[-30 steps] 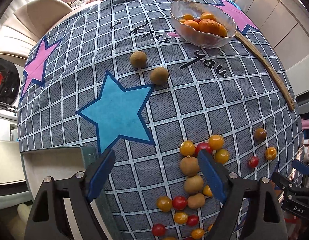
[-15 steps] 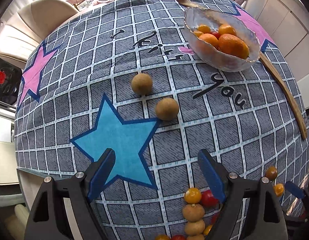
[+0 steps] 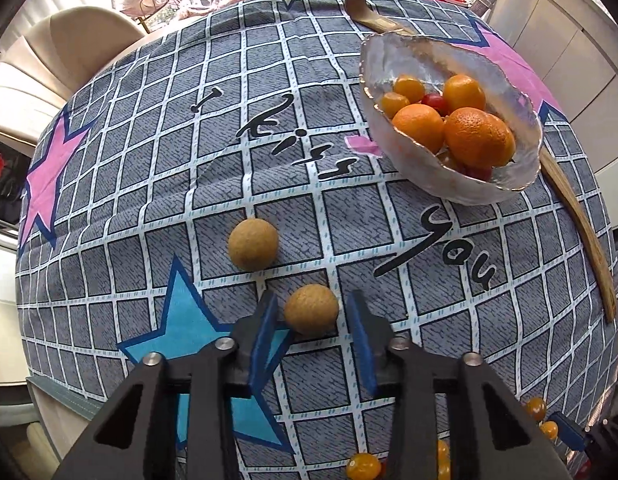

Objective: Organize fruits
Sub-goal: 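Grasp a brown round fruit with the left tool while the right tool grasps a yellow cherry tomato, then carry both fruits over the white tray and open both tools to drop them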

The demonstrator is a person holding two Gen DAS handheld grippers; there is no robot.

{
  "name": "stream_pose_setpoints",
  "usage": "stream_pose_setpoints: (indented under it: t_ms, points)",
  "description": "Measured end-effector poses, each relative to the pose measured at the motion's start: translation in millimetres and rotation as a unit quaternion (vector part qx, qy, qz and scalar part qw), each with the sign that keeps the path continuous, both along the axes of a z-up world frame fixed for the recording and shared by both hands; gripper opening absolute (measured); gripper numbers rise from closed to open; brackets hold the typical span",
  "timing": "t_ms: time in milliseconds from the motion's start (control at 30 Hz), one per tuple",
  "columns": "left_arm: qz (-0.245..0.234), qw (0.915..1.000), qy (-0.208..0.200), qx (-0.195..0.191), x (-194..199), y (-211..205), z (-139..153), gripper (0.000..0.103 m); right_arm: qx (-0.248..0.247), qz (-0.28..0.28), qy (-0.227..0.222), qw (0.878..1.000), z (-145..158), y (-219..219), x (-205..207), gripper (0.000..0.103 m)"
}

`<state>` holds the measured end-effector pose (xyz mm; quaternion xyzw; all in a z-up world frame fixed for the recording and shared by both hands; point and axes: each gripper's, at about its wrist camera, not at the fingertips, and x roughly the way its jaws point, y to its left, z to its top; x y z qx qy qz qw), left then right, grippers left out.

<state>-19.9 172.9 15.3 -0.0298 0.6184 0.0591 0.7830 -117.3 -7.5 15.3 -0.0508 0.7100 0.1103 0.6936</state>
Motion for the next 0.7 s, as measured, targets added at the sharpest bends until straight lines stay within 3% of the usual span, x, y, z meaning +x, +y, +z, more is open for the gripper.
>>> stream_pose_setpoints:
  t_ms: [133,267,433,700]
  points:
    - [-0.006,0.9999,0.002,-0.008,-2.5,-5.9,5.7,0.029,0.037,-0.035,0.016,0.999,1.4,-12.4,12.1,0.026]
    - [-0.007,0.9997,-0.01,-0.02,-24.1,-6.3,29.7,0.029,0.051,-0.044,0.02,0.998,9.8,-17.5,19.8,0.026]
    - [0.033,0.9983,-0.019,-0.043,-69.2,12.6,59.2,0.029,0.064,-0.026,0.025,0.997,12.6,-22.5,23.2,0.026]
    - [0.101,0.9943,-0.011,-0.032,-170.0,51.9,82.9,0.029,0.081,0.029,0.032,0.996,27.8,-3.8,-1.5,0.026]
